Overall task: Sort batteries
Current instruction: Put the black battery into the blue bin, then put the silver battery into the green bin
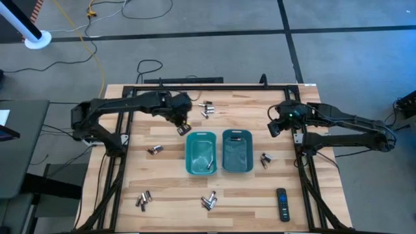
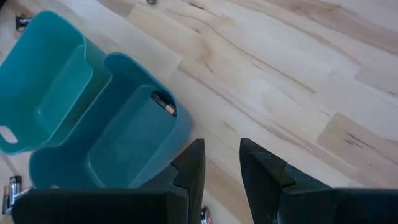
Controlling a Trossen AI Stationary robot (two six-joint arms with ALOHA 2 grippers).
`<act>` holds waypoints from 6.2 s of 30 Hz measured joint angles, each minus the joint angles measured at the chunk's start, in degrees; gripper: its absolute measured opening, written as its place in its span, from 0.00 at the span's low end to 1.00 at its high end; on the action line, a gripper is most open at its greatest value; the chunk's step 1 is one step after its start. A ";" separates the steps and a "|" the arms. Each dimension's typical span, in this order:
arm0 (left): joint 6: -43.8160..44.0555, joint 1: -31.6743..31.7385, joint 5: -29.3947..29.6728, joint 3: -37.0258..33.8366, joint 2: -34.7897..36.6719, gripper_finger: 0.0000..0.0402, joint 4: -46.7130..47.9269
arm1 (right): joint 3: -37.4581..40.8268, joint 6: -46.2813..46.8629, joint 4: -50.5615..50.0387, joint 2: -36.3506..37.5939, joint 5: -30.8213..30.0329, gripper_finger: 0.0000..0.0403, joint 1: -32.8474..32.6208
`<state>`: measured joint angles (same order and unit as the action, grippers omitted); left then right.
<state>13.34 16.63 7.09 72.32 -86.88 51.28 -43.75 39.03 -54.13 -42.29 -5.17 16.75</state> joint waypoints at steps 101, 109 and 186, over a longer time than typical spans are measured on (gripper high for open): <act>25.51 -35.64 8.74 -34.76 41.02 0.41 -18.89 | -54.16 -6.56 7.36 -69.52 -2.23 0.29 -43.42; 30.24 -36.79 8.68 -34.76 40.76 0.41 -16.32 | -68.17 -12.71 -1.57 -82.49 -0.16 0.29 -44.45; 33.23 -37.23 7.13 -34.72 40.67 0.41 -16.04 | -71.51 -14.39 1.93 -92.36 2.88 0.04 -47.20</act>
<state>46.57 -20.60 14.22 37.60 -46.22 35.24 -115.26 24.63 -52.21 -134.65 -2.29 -30.45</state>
